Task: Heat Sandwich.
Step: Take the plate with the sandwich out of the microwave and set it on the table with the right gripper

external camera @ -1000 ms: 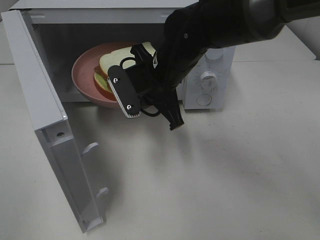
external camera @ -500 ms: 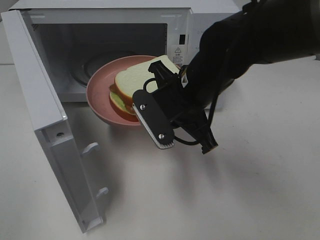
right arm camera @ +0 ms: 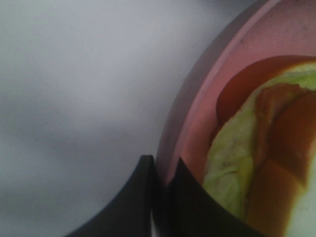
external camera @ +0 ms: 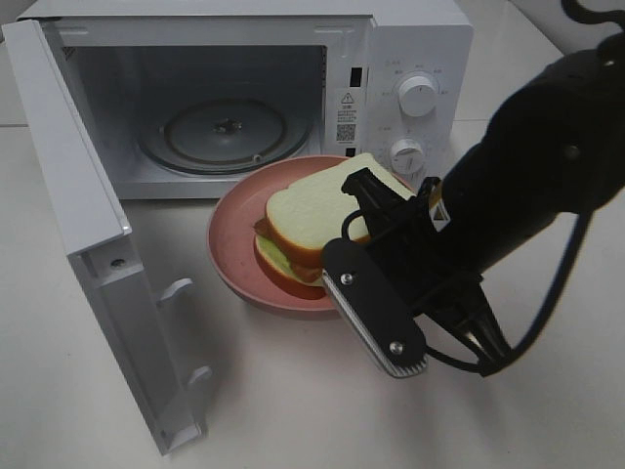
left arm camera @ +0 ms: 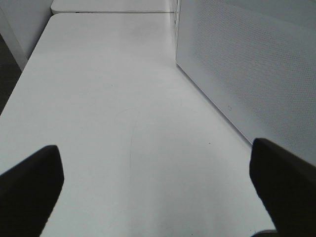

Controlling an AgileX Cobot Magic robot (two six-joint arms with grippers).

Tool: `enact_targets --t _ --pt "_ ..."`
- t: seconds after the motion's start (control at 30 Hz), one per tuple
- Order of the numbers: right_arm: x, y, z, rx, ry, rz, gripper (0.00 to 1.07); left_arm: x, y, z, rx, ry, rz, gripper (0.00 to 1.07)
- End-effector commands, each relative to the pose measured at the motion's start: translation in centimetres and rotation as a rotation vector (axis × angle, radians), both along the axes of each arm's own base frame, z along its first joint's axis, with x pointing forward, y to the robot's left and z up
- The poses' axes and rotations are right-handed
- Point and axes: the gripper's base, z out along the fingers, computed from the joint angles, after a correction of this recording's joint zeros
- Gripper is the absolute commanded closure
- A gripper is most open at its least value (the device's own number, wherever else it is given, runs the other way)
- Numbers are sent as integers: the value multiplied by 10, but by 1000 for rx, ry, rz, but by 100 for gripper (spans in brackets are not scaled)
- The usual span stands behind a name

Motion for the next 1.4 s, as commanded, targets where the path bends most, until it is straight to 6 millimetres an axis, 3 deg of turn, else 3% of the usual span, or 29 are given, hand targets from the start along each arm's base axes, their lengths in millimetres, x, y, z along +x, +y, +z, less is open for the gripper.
enact_targets --t 0.03,0.47,0.87,1.4 --pt "-10 -9 8 27 -33 -4 107 -1 0 0 2 -7 2 9" --pt "-43 -47 20 65 -60 -179 107 -1 0 0 2 -7 2 9" --pt "-50 -71 25 -10 -80 -415 107 -1 0 0 2 -7 2 9" --pt "-51 -86 25 45 -63 -989 106 -1 0 0 2 -7 2 9"
